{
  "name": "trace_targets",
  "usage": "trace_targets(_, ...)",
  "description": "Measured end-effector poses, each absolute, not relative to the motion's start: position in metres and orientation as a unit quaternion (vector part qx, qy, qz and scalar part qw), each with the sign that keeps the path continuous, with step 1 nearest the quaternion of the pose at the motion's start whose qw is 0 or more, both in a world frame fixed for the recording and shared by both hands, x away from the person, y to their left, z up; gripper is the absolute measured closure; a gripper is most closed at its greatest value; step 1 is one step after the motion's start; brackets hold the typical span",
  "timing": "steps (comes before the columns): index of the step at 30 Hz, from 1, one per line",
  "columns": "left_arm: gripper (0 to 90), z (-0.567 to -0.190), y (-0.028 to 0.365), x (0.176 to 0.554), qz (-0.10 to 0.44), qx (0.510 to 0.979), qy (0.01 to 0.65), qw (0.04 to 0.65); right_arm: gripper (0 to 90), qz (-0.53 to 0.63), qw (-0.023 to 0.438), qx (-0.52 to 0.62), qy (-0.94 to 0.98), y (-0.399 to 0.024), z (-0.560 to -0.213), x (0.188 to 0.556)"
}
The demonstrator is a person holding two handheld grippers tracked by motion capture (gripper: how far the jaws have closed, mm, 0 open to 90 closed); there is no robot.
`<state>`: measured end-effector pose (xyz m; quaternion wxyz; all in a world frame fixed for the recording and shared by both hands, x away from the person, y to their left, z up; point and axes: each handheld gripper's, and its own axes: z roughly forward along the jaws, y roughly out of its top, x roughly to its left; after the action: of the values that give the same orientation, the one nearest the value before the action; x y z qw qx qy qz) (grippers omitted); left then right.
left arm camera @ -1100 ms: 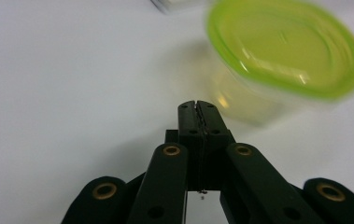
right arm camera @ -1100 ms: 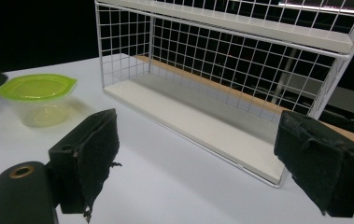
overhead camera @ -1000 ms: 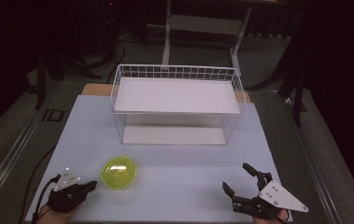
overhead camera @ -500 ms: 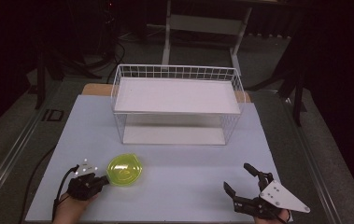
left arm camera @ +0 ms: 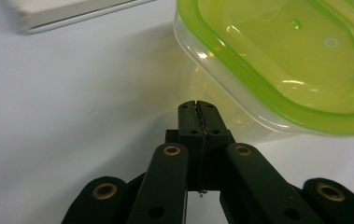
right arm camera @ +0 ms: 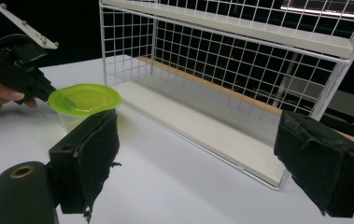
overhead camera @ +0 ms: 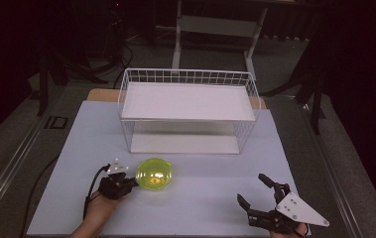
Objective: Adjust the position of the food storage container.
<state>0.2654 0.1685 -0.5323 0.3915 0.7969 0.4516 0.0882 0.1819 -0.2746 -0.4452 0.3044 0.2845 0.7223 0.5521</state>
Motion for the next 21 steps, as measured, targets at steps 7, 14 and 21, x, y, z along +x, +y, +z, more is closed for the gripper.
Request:
trace_targets(7,90.0,-0.533,0.157,0.274,0.087,0.792,0.459,0.392,13.9,0.551,0.301,0.286,0.724,-0.276,-0.446,0.183)
trace_targets(14,90.0,-0.531,0.156,0.276,0.085,0.779,0.474,0.402,13.9,0.552,0.299,0.288,0.723,-0.275,-0.446,0.183)
trace_targets(21,90.0,-0.533,0.140,0.282,0.069,0.786,0.468,0.398,13.9,0.550,0.300,0.286,0.725,-0.275,-0.446,0.182)
